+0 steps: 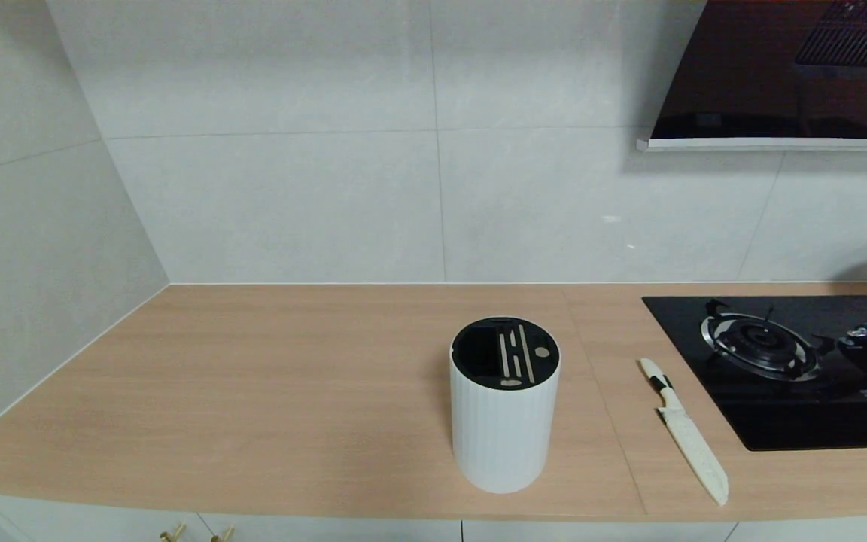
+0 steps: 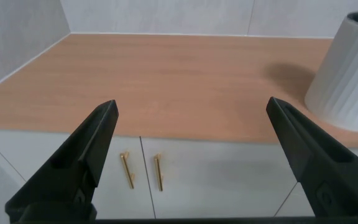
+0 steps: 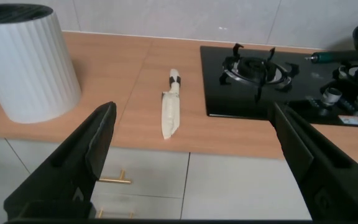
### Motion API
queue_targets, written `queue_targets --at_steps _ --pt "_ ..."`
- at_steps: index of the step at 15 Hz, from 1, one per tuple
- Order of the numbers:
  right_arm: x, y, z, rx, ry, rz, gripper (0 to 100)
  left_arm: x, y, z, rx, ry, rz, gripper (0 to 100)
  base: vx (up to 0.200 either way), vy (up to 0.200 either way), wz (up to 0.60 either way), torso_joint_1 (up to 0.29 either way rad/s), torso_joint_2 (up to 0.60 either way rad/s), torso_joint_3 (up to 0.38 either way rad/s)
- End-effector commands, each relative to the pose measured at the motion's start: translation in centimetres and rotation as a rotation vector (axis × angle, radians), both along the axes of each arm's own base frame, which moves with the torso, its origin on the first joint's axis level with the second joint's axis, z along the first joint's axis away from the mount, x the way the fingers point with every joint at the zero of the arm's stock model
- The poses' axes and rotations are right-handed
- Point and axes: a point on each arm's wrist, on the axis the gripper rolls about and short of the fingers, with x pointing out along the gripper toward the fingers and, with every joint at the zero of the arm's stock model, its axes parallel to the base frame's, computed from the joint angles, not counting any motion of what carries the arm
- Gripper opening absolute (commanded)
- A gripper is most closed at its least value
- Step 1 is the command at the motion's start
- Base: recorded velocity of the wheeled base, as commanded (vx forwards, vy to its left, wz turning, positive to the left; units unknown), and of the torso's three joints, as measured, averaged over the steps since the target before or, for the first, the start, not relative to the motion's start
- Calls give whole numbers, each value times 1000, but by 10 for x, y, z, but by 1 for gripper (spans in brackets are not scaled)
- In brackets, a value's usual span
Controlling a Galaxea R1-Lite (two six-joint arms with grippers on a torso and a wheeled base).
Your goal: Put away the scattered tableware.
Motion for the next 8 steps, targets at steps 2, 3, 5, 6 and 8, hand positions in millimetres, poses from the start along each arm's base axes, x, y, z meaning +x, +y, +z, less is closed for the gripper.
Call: queue_targets --at_steps 2,3,5,6,8 --pt "0 0 0 0 2 2 100 0 0 0 0 1 0 100 0 0 0 31 -52 -31" --pt "0 0 0 0 2 2 100 0 0 0 0 0 0 100 0 0 0 0 0 0" --pt "0 0 0 -2 3 1 100 0 0 0 0 1 0 100 0 0 0 0 0 0" --pt "0 0 0 -2 3 1 100 0 0 0 0 0 0 100 0 0 0 0 0 0" --pt "0 0 0 -6 2 1 100 0 0 0 0 0 0 100 0 0 0 0 0 0"
